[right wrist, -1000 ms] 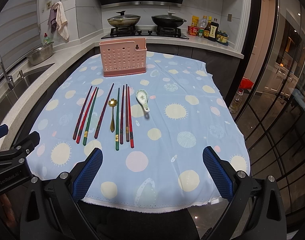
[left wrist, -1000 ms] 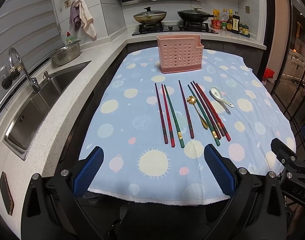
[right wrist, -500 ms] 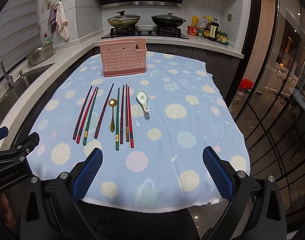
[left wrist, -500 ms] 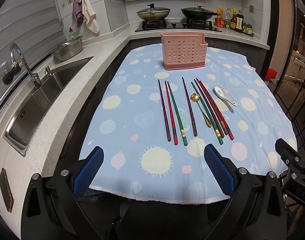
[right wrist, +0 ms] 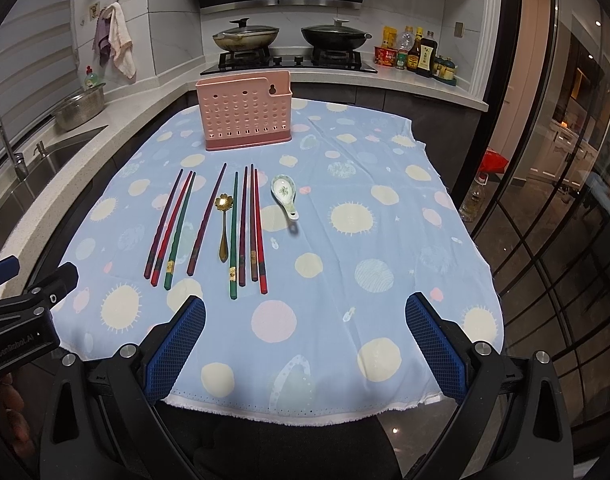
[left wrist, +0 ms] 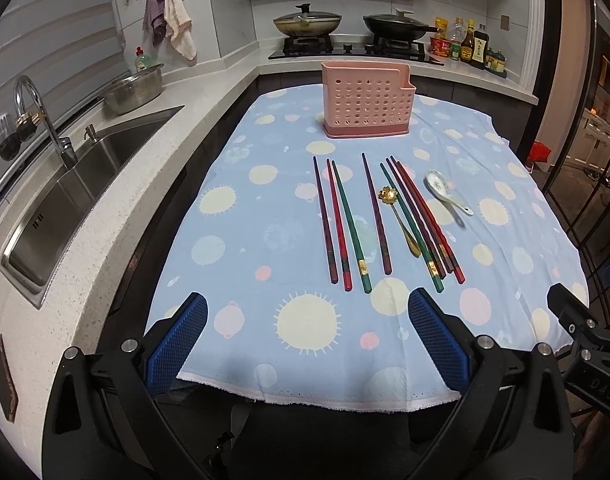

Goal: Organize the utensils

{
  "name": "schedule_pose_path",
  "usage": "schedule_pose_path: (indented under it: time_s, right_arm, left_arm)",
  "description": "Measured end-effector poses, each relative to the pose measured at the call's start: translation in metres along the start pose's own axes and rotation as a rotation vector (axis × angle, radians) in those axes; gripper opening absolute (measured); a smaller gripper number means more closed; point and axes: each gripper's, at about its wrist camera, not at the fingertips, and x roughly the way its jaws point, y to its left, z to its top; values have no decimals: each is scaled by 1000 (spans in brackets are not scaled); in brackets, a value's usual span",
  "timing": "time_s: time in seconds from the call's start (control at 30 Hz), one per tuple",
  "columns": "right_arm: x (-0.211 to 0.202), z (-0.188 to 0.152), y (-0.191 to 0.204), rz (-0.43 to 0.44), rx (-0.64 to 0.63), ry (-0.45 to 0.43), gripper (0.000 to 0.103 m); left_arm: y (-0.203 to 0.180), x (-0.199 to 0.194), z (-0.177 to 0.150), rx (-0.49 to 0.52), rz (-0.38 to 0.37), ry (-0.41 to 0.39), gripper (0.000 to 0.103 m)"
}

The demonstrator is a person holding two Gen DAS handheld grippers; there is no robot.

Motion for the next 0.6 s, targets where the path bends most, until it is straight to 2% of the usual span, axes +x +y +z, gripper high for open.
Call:
schedule_pose_path:
  time_s: [0.3, 0.6]
  right_arm:
    - [18, 8, 0, 10, 1, 26, 96]
    - [56, 32, 1, 4, 11, 56, 96]
  left_arm:
    - [2, 15, 10, -2, 16, 11, 96]
    - [7, 56, 29, -8, 36, 82, 96]
